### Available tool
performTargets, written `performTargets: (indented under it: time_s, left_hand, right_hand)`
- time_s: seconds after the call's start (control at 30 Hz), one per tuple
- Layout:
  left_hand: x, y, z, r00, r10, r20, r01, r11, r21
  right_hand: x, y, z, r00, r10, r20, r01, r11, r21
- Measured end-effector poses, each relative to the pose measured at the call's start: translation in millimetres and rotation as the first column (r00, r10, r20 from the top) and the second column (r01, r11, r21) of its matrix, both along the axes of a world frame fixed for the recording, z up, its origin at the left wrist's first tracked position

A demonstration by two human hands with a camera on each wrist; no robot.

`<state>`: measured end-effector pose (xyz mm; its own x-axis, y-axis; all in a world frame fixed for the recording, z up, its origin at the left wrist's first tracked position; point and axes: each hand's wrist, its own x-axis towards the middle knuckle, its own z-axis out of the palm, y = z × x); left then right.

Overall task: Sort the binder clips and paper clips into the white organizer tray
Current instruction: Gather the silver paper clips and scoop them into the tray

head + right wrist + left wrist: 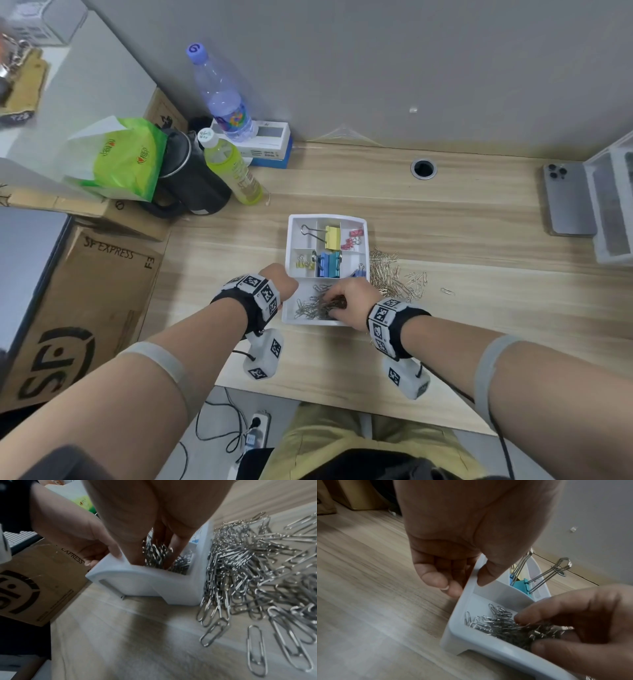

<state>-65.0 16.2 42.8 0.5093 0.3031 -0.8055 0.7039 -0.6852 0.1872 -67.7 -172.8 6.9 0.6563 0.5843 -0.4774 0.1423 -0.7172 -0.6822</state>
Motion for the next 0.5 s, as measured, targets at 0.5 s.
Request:
performTargets:
  time_s: [0.5]
  left_hand:
    - [12.2, 7.4, 12.3, 0.991, -0.107, -0.075, 0.118, 0.979, 0.166]
  right_hand:
    - [29.8, -64.9, 16.2, 0.980, -0.169, 0.110, 0.179, 0.979, -0.094]
